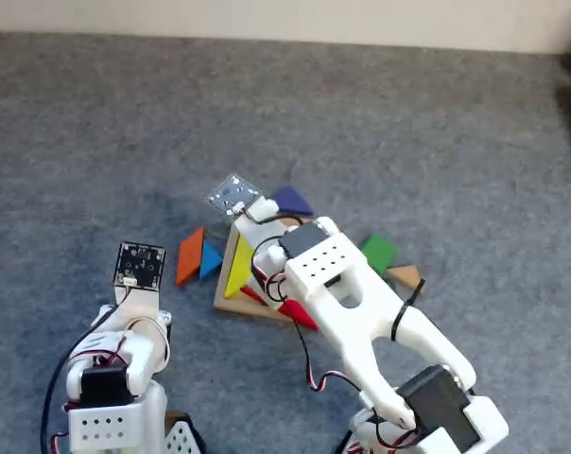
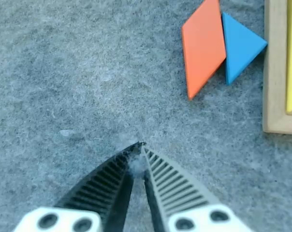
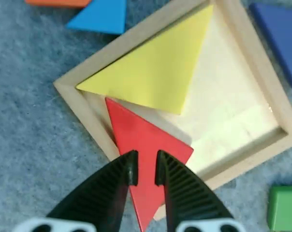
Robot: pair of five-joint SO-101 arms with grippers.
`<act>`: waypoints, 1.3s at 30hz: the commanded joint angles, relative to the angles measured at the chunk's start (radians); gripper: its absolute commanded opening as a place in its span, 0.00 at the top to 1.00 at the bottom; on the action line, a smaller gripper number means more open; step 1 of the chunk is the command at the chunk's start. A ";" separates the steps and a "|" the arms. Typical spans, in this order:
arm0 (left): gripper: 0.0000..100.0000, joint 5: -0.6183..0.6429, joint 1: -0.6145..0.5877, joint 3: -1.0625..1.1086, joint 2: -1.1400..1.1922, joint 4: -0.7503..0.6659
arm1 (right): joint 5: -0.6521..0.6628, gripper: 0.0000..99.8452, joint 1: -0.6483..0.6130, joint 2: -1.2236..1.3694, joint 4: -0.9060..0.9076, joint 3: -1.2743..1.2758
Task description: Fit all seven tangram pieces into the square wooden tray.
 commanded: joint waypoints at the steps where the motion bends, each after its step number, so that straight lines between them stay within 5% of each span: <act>1: 0.99 -0.003 -0.001 0.007 -0.001 0.003 | 0.034 0.93 0.016 0.099 0.007 -0.013; 10: 0.99 -0.003 -0.001 0.007 -0.001 0.003 | 0.101 0.93 -0.012 0.344 0.007 -0.147; 24: 0.99 -0.003 -0.001 0.007 -0.001 0.003 | 0.103 0.93 -0.024 0.341 0.013 -0.214; 39: 0.99 -0.003 -0.001 0.007 -0.001 0.003 | 0.095 0.93 0.101 -0.110 0.016 -0.073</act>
